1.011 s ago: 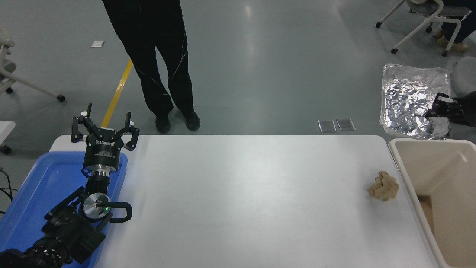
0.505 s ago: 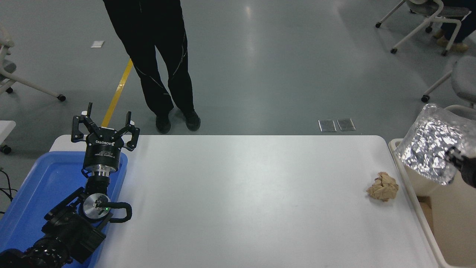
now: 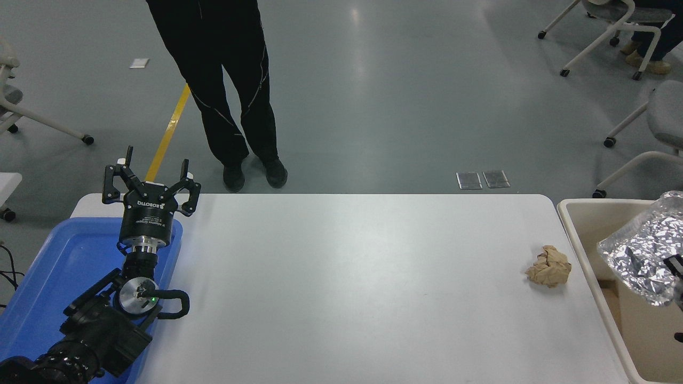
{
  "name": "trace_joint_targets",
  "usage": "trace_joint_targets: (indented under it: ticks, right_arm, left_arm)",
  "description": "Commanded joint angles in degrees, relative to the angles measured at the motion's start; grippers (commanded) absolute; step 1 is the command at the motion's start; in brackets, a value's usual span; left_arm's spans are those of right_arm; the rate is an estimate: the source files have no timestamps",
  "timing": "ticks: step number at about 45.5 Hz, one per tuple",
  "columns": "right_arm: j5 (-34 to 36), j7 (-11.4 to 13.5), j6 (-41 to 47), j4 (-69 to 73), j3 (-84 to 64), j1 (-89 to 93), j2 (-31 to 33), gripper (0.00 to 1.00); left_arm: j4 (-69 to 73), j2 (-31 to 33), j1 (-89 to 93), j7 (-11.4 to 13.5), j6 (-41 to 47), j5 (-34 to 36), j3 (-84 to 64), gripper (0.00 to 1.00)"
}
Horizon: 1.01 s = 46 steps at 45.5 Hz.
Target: Pick up foil plate and place in dustbin
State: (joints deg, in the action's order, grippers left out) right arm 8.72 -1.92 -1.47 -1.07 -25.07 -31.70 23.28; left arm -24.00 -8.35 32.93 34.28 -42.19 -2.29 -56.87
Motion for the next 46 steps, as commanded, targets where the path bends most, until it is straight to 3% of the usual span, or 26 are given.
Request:
trace_joint_targets:
  ticks: [1, 19, 32, 39, 46]
  right_arm:
    - [0.9, 0.6, -0.7, 0.0, 2.0, 1.1, -0.9, 1.00]
    - [-0.3, 0.1, 1.3, 2.1, 2.7, -6.0, 1.9, 1.00]
    - [-11.9, 0.1, 1.7, 31.9, -10.3, -28.3, 14.8, 1.00]
    - [-14.6, 0.1, 2.2, 47.8, -24.9, -44.7, 13.7, 1.00]
    - [-14.6, 0.1, 3.1, 57.9, -36.1, -57.6, 6.9, 1.00]
  left_arm:
    - [0.0, 0.1, -0.1, 0.0, 0.0, 0.0, 0.0, 0.99]
    - [0.0, 0.1, -0.1, 0.0, 0.0, 0.0, 0.0, 0.99]
    - [0.0, 0.1, -0.1, 0.0, 0.0, 0.0, 0.0, 0.99]
    - [0.0, 0.1, 0.0, 0.0, -0.1, 0.0, 0.0, 0.99]
    - [0.0, 0.2, 0.0, 0.0, -0.1, 0.0, 0.0, 0.99]
